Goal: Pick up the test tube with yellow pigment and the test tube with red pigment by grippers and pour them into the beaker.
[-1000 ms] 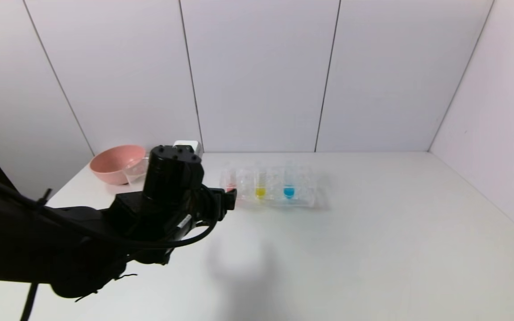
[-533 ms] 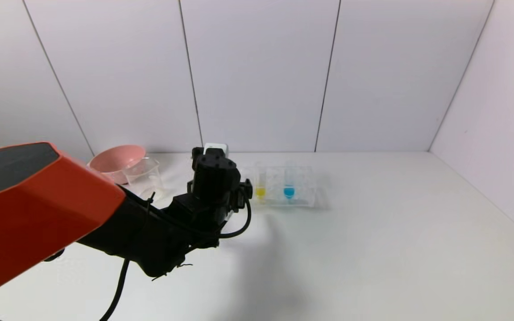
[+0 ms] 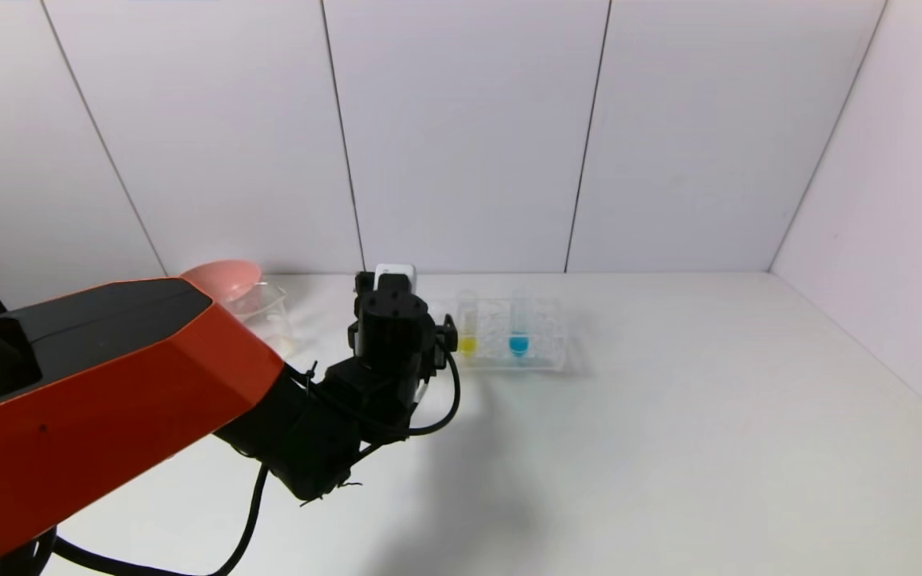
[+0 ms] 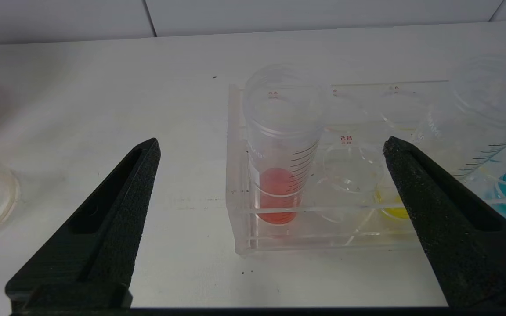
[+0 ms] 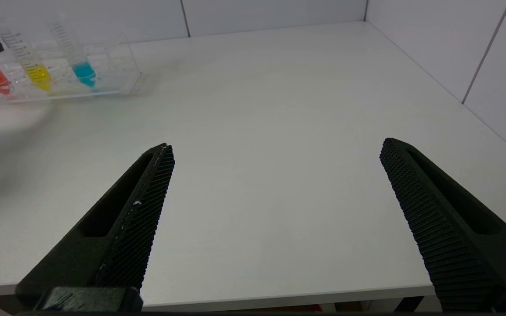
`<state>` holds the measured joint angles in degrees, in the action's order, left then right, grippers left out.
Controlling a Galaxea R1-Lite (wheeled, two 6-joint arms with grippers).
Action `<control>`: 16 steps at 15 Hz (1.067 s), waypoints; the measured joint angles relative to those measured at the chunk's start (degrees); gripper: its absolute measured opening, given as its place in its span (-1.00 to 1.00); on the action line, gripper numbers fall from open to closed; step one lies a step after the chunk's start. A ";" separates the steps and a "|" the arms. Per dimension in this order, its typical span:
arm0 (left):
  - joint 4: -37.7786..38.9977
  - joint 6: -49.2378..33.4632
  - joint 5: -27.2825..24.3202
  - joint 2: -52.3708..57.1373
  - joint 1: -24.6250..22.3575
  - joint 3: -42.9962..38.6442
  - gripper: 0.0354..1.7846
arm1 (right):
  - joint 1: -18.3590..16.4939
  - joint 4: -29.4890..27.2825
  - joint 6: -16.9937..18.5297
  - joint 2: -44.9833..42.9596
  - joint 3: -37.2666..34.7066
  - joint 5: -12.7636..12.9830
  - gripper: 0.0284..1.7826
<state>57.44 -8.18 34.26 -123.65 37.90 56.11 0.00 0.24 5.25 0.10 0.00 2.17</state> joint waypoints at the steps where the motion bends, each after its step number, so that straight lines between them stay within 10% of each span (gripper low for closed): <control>1: 0.05 0.02 0.00 -0.20 -0.01 0.04 0.90 | 0.00 0.00 0.00 0.00 0.00 0.02 0.92; 9: 3.63 0.57 -0.16 -1.33 0.02 0.06 -0.47 | 0.00 0.00 0.00 0.00 0.00 0.02 0.92; 16: 3.58 1.05 -0.13 -1.05 0.07 0.15 -0.56 | 0.00 0.00 0.00 0.00 0.00 0.02 0.92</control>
<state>61.03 -7.13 34.12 -124.70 37.97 56.26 0.00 0.24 5.25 0.10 0.00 2.19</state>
